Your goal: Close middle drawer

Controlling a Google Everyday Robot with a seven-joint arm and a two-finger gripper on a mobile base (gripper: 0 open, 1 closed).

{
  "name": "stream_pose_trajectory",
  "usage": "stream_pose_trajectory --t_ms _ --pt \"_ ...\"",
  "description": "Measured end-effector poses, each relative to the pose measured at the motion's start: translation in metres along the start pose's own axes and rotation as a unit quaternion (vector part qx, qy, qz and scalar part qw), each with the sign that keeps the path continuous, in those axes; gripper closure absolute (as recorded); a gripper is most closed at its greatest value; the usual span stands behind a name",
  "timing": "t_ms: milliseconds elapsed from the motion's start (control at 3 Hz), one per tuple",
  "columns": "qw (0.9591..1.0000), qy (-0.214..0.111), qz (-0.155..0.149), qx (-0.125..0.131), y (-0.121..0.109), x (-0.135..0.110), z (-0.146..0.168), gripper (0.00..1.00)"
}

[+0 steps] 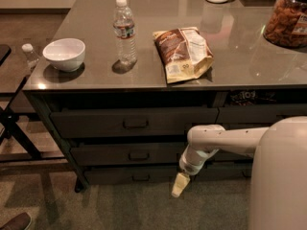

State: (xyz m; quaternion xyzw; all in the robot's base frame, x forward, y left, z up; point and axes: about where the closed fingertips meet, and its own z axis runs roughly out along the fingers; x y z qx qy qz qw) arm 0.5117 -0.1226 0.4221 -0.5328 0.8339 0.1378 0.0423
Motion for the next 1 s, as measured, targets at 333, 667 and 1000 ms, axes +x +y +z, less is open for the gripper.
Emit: stream_pose_trajectory --t_ms 333,667,1000 --pt "1.0000 0.000 0.000 0.000 0.0000 0.0000 0.0000 0.27" --pt "1.0000 0.000 0.000 0.000 0.0000 0.0000 0.0000 0.26" --pt "1.0000 0.000 0.000 0.000 0.0000 0.0000 0.0001 0.03"
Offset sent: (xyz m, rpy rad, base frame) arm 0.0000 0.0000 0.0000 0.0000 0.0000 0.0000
